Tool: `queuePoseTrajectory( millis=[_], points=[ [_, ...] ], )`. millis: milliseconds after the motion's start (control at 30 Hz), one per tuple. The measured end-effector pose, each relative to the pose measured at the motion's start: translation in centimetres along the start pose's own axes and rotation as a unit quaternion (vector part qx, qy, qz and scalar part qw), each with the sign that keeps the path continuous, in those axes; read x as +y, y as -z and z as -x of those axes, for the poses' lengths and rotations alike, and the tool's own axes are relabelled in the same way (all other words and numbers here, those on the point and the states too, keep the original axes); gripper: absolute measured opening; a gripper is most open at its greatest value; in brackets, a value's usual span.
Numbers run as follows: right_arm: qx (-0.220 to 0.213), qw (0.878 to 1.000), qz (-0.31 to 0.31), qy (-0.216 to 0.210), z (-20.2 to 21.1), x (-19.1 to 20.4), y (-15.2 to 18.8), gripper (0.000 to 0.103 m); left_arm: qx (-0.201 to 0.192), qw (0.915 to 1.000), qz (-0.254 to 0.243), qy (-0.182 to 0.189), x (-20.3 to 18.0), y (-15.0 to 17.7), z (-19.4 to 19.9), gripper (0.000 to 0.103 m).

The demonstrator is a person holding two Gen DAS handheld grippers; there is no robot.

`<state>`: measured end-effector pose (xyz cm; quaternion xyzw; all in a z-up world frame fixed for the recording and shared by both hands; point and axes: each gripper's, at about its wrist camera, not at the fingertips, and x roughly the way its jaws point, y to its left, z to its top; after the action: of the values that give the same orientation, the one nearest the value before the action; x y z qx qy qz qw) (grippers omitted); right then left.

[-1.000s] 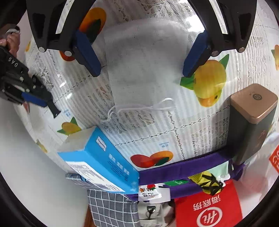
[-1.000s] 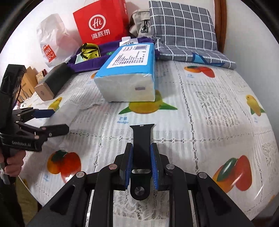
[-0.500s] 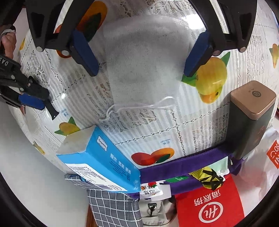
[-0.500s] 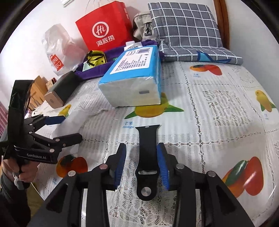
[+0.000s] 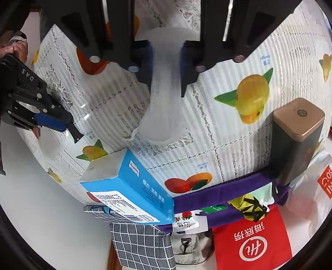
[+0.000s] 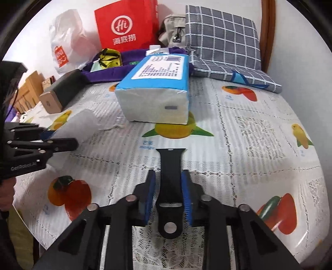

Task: Organize soft objects
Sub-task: 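Grasp the white mesh bag with the left tool while the right holds the strap piece, then carry the mesh bag with the left tool while the right carries the strap piece to the towel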

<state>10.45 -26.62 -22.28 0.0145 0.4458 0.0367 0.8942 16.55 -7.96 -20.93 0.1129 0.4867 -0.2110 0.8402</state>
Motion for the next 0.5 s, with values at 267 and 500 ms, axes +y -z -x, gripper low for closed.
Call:
queuePoseTrajectory(
  millis=[267, 500],
  points=[
    [-0.001, 0.999, -0.023, -0.023, 2.1, -0.5, -0.8, 0.02, -0.001, 0.9992, 0.04, 0.009, 2.1, 0.8, 1.7, 0.014],
    [-0.026, 0.999, -0.026, -0.037, 5.3, 0.2, -2.8, 0.02, -0.011, 0.9955, 0.088, 0.034, 4.6, 1.4, 4.1, 0.014]
  ],
)
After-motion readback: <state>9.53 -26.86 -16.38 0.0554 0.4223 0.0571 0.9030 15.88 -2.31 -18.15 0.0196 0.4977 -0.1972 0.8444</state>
